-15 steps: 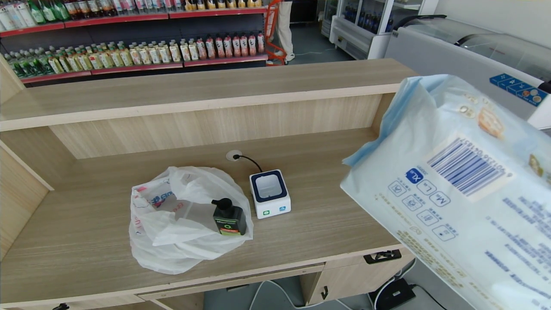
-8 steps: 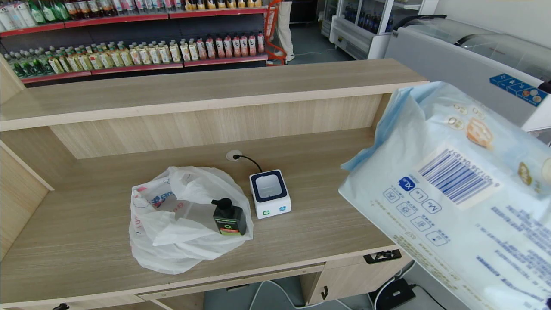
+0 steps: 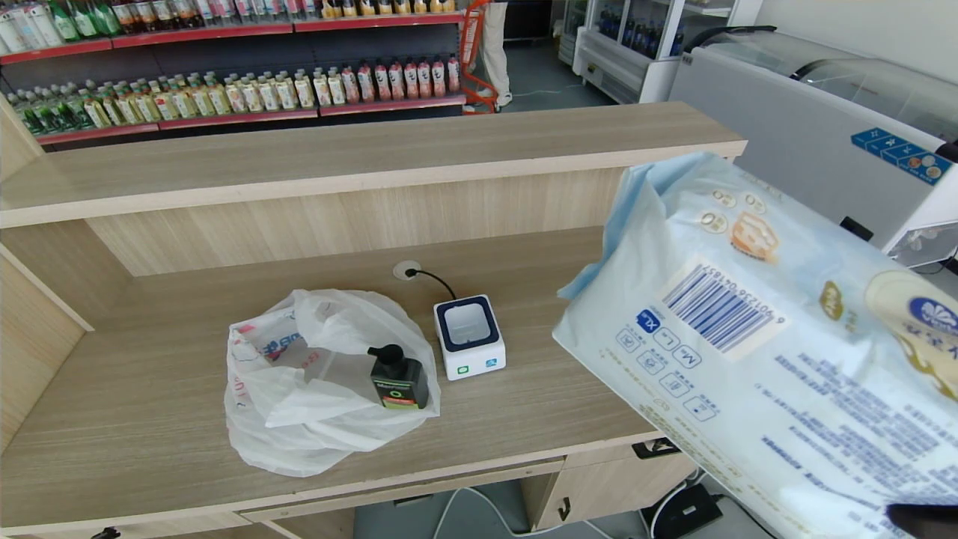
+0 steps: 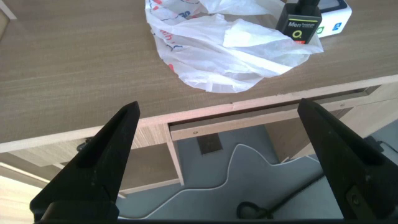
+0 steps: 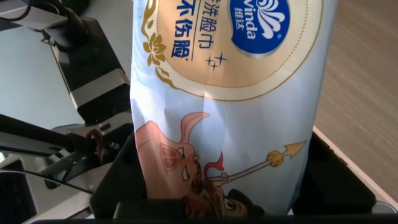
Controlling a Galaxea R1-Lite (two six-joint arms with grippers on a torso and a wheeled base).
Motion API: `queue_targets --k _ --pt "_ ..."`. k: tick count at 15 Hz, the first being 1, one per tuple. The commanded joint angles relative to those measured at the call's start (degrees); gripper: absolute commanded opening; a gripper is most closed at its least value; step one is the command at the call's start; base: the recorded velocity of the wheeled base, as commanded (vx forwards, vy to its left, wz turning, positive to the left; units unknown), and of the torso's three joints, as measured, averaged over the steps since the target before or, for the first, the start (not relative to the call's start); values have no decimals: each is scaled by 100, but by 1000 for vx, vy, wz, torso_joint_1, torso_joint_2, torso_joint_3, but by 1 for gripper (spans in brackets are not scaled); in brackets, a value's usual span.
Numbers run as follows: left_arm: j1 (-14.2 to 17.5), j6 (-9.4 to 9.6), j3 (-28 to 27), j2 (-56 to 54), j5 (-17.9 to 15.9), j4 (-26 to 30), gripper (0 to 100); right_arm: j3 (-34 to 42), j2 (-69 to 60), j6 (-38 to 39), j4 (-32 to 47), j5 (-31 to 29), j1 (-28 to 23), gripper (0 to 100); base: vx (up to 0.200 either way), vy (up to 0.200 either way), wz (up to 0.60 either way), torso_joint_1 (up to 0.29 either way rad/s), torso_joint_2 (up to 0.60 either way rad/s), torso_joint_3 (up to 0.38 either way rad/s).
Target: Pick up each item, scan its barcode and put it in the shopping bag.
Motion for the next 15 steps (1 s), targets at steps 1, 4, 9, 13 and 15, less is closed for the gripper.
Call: queue_targets --k 1,4,9,13,15 --pt "1 -1 0 5 -4 -1 100 13 3 -3 14 -3 36 0 0 0 0 0 0 0" --pt "1 -1 0 5 5 -1 100 66 -76 -12 31 -12 36 0 0 0 0 0 0 0" --pt "1 -1 0 5 5 -1 100 39 143 -21 -13 -12 28 0 0 0 0 0 0 0" --pt "1 -1 0 5 -4 -1 100 30 609 -56 -1515 5 -676 0 0 0 0 0 0 0" --pt "1 -1 0 5 -4 -1 100 206 899 -276 -2658 23 -1194 0 0 0 0 0 0 0"
